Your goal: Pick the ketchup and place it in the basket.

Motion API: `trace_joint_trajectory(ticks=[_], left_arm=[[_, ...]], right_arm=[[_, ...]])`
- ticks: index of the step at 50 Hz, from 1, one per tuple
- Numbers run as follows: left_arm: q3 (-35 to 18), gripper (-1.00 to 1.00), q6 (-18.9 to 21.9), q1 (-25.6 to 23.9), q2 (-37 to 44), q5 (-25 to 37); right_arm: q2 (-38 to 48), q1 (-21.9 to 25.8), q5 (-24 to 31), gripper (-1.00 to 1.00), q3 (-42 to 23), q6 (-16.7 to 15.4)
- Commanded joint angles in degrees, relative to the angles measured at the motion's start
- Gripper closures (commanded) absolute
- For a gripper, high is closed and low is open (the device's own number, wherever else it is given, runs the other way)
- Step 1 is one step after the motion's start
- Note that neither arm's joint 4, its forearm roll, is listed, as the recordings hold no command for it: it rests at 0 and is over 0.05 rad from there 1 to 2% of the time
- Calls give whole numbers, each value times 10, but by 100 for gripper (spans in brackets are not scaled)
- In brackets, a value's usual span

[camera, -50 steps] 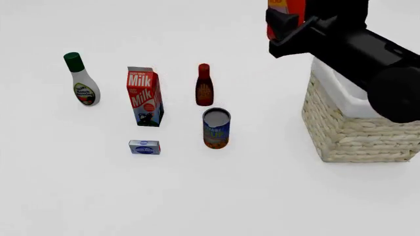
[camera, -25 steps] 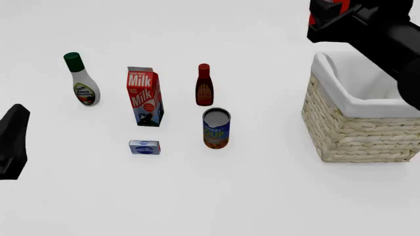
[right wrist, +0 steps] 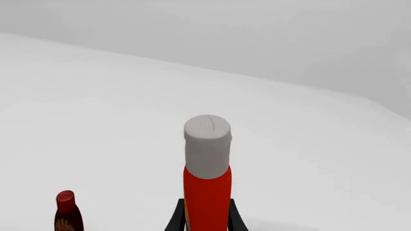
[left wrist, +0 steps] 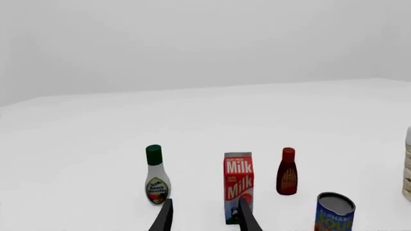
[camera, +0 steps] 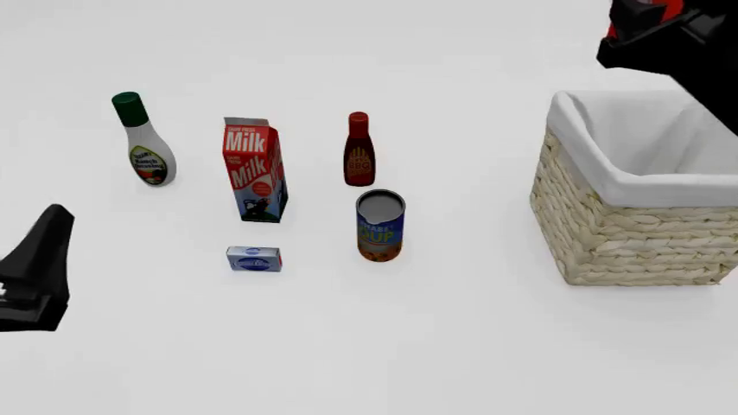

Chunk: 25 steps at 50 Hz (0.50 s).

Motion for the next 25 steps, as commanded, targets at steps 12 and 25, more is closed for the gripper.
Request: trace_joint_trajectory(ticks=[12, 25], left_arm=[[8, -100, 3, 0, 16, -21], [8, -100, 2, -5, 35, -36]], right_arm=[[-3, -59, -23, 100, 25, 23], [-2, -79, -39, 100, 52, 25]])
